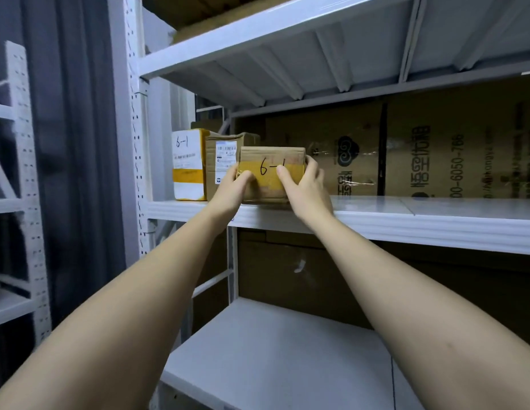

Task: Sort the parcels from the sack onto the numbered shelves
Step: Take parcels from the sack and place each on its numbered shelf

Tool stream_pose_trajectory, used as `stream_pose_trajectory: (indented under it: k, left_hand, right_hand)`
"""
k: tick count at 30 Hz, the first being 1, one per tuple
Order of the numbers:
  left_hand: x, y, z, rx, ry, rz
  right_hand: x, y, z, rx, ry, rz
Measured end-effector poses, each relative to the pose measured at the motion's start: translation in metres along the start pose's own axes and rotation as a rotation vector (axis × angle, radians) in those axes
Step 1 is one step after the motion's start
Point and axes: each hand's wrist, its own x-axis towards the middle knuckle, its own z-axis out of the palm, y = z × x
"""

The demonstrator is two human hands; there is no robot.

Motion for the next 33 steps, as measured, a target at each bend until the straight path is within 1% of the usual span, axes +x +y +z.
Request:
stream_pose_trajectory:
  k: [4,10,18,21,27,33]
  left_hand:
    - [0.021,-0.028,-0.017,0.013,-0.029,0.021]
    - [0.061,-0.065,-0.029,0.038,-0.085,-0.013]
    - [0.104,-0.089,-0.024,0.099,-0.176,-0.022]
    - [0.114,-0.093,-0.021,0.088,-0.208,-0.028]
    - [0.139,-0.102,-0.027,0.124,-0.300,-0.067]
    - [0.157,-0.113,-0.030,0.137,-0.341,-0.057]
  right_hand:
    - [0.009,-0.001,0.034,-0.070,0.043,0.005]
    - [0.030,0.007,0.069,-0.210,0.097,0.018]
    - [0.071,0.017,0.074,-0.354,0.111,0.094]
    - [0.078,0.020,0.078,-0.420,0.114,0.116]
    - [0.088,0.021,0.089,-0.430,0.084,0.166]
    - [0.096,0.023,0.101,-0.384,0.050,0.208]
